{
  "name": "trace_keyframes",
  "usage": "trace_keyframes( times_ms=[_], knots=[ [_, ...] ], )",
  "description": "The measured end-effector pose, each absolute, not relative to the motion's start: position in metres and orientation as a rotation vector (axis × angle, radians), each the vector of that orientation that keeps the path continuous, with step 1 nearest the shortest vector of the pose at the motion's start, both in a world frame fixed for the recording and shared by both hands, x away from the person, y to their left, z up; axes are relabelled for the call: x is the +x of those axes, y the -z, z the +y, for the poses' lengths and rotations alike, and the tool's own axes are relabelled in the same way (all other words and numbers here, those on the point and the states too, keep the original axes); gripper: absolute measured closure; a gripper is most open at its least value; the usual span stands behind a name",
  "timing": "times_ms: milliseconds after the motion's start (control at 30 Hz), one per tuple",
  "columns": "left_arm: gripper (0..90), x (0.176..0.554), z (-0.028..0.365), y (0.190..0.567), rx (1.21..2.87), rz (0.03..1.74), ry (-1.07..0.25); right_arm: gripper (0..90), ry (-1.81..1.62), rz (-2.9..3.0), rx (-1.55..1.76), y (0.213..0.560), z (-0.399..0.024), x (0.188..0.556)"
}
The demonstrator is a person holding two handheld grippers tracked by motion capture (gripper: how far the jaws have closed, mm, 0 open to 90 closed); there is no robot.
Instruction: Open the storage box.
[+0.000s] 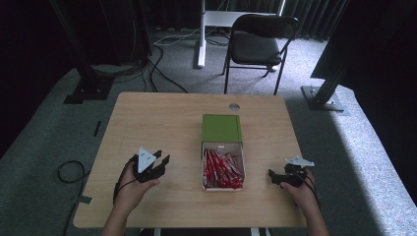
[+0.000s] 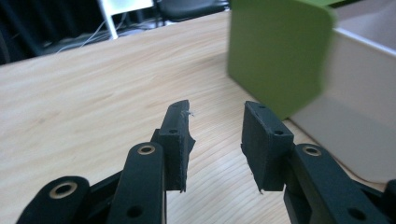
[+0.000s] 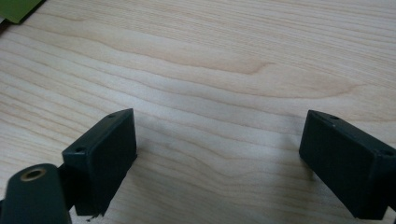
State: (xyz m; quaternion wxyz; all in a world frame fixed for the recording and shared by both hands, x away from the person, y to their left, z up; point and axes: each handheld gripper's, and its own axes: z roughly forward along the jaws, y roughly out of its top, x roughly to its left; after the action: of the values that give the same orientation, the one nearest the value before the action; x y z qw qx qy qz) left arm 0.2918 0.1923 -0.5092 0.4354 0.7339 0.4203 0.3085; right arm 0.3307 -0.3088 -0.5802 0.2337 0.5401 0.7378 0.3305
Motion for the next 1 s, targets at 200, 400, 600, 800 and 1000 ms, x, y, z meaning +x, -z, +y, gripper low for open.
trace_keyframes(
  times_ms=[200,400,600,800,1000],
  knots=[
    [56.4,0.290,0.210,0.520,1.808,1.138,-0.794,10.4,-0.907,2.026,1.483,0.580,-0.309,0.331],
    [31.7,0.288,0.224,0.530,1.776,1.200,-0.733,10.4,-0.907,2.027,1.483,0.580,-0.309,0.331],
    [18.2,0.288,0.232,0.538,1.826,1.269,-0.714,10.4,-0.907,2.026,1.483,0.580,-0.309,0.331],
    [14.8,0.287,0.241,0.544,1.807,1.344,-0.708,10.4,-0.907,2.026,1.483,0.580,-0.309,0.331],
    [10.2,0.287,0.251,0.548,1.814,1.391,-0.732,10.6,-0.907,2.027,1.483,0.580,-0.309,0.331]
  ],
)
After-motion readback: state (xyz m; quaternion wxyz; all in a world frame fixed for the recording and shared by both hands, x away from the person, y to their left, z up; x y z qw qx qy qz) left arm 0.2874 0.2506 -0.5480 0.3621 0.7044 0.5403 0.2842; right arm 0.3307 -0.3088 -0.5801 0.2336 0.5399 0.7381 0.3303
